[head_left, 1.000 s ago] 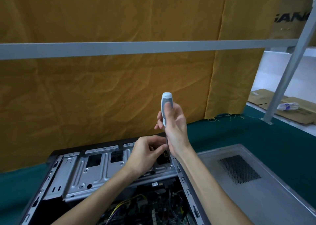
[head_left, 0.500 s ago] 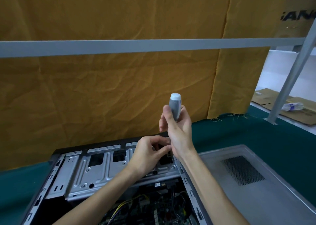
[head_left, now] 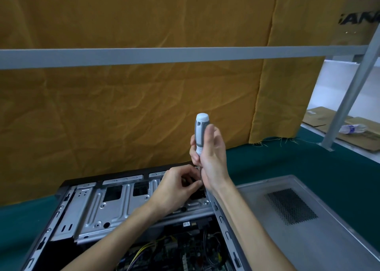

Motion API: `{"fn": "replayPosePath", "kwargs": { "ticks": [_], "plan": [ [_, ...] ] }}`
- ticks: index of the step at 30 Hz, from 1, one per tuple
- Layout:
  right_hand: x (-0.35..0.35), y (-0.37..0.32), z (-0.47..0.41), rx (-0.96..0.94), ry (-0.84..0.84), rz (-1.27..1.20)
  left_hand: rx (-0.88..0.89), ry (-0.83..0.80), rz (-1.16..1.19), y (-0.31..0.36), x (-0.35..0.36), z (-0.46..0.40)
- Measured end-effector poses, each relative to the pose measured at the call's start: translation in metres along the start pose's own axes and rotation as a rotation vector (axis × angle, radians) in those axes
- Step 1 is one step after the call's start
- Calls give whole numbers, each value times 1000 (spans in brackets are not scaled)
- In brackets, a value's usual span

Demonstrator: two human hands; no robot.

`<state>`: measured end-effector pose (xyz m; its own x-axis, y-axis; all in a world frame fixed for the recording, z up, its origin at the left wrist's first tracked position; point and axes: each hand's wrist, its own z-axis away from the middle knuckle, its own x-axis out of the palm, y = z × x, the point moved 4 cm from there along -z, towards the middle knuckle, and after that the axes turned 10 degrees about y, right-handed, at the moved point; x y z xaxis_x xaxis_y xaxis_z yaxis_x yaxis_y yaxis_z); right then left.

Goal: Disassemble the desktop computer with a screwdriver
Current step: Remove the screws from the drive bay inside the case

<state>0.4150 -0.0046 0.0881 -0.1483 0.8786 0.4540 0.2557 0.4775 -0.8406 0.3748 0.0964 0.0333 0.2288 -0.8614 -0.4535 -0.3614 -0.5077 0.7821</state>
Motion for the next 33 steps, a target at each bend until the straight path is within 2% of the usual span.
{"fn": "replayPosePath", "kwargs": {
  "ticks": [3,6,17,24,29,33],
  "plan": [
    [-1,0,2,-25,33,21,-11,23,-24,-2,-1,-1],
    [1,3,1,31,46,56,-15,32,-79,-3,0,-1],
    [3,3,1,9,-4,50,88,5,-230,-1,1,0],
    [1,2,0,-35,1,30,90,16,-239,0,1,0],
    [-2,6,-3,67,-43,4,79,29,-251,-2,1,-1],
    [-5,2,-4,11,-48,-3,61,39,-235,-5,1,-1]
  ]
}}
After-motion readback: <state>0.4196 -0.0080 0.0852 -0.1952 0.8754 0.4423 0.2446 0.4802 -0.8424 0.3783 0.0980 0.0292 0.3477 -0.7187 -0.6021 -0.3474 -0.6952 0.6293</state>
